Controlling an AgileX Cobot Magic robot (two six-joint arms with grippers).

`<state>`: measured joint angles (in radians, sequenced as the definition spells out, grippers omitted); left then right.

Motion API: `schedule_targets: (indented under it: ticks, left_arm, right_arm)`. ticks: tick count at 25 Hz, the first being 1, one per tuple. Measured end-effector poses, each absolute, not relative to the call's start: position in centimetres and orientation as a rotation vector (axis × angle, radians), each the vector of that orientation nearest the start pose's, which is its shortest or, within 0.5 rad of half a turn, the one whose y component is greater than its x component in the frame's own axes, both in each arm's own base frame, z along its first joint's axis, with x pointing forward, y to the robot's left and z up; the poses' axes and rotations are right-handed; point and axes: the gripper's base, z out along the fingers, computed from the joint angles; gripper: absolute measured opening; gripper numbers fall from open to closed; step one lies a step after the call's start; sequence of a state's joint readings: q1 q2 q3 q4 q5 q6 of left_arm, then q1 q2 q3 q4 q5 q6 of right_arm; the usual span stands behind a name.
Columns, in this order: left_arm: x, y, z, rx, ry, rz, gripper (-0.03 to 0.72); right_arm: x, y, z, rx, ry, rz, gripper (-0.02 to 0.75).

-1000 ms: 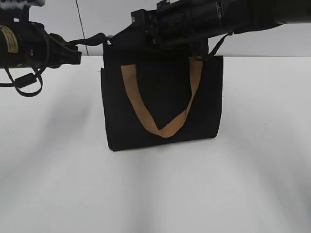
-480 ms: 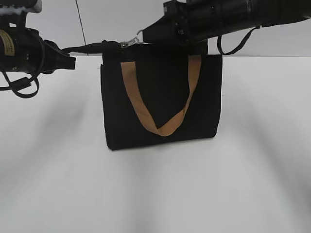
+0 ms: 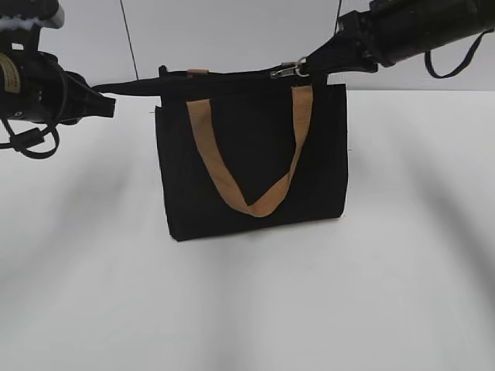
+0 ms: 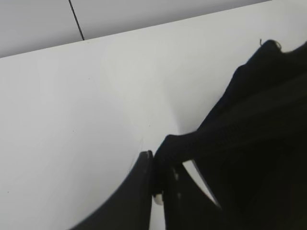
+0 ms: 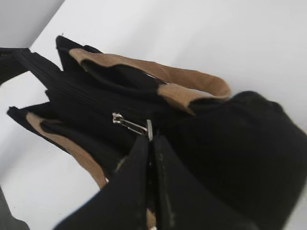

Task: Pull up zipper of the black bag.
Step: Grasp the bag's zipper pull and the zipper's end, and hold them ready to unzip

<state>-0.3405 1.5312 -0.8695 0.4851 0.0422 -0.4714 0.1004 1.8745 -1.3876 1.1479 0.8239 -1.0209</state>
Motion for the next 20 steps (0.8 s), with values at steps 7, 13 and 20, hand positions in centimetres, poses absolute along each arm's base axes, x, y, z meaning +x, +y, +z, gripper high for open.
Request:
schedule_targets:
  ticks: [7, 13, 20]
  left_arm:
    - [30.6, -10.6, 23.5, 0.362, 2.173, -0.159, 0.021]
    - [30.2, -10.5, 23.1, 0.306, 2.245, -0.156, 0.148]
    - [27.7, -10.8, 24.4, 0.134, 2.386, -0.218, 0.501]
  right_arm:
    - [39.4, 8.9, 26.6, -0.545, 2.237, 0.835, -0.015]
    - [38.8, 9.2, 26.5, -0.605, 2.256, 0.876, 0.312]
    - [36.8, 9.2, 27.9, -0.699, 2.336, 0.896, 0.578]
